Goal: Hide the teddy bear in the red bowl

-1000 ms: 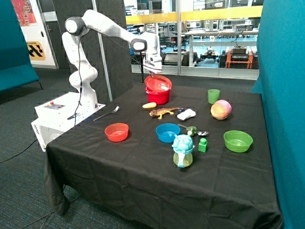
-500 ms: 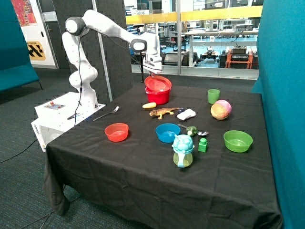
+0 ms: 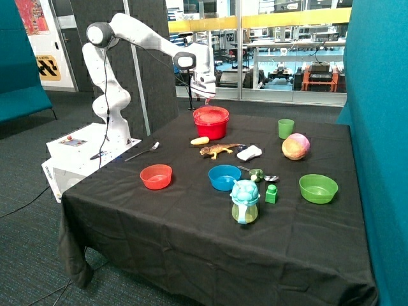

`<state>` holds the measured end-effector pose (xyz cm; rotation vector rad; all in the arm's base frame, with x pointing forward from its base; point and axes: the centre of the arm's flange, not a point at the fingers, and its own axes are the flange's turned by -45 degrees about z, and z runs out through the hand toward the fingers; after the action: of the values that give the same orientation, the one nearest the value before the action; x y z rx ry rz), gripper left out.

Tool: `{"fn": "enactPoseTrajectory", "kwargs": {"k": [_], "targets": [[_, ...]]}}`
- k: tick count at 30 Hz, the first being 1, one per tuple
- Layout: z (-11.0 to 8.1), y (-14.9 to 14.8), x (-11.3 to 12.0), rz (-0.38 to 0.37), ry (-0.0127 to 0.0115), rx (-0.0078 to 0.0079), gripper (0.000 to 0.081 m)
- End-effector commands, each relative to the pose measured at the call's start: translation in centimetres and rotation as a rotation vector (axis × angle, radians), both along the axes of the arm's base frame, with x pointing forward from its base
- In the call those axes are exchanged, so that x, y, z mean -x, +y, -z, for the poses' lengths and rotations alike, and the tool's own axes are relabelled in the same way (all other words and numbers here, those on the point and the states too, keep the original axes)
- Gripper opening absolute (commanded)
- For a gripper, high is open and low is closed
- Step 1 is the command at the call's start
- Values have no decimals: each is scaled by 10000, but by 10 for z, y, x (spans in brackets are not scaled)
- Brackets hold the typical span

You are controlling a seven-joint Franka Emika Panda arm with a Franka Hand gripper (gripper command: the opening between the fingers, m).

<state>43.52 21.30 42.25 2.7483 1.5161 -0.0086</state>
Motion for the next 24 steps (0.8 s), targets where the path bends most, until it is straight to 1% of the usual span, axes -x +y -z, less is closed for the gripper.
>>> {"fn": "enactPoseTrajectory", "kwargs": {"k": [1, 5, 6, 8, 10, 11, 12, 13, 14, 18, 21, 24], "targets": [[-3, -7, -2, 224, -35, -51, 778], [-8, -14, -7, 527, -36, -51, 773], [-10, -19, -10, 809, -36, -50, 760], [-13, -24, -14, 879, -37, -50, 745], [-18, -34, -20, 1417, -38, -49, 691], [-20, -37, -22, 1445, -38, -49, 672], [-21, -39, -23, 1485, -38, -49, 667], [-23, -42, -24, 1623, -38, -49, 681], [-25, -47, -26, 1883, -39, -48, 675], [-29, -57, -31, 2172, -40, -48, 666], [-34, -74, -33, 2931, -42, -46, 651], [-36, -84, -32, 3084, -42, -46, 646]]}}
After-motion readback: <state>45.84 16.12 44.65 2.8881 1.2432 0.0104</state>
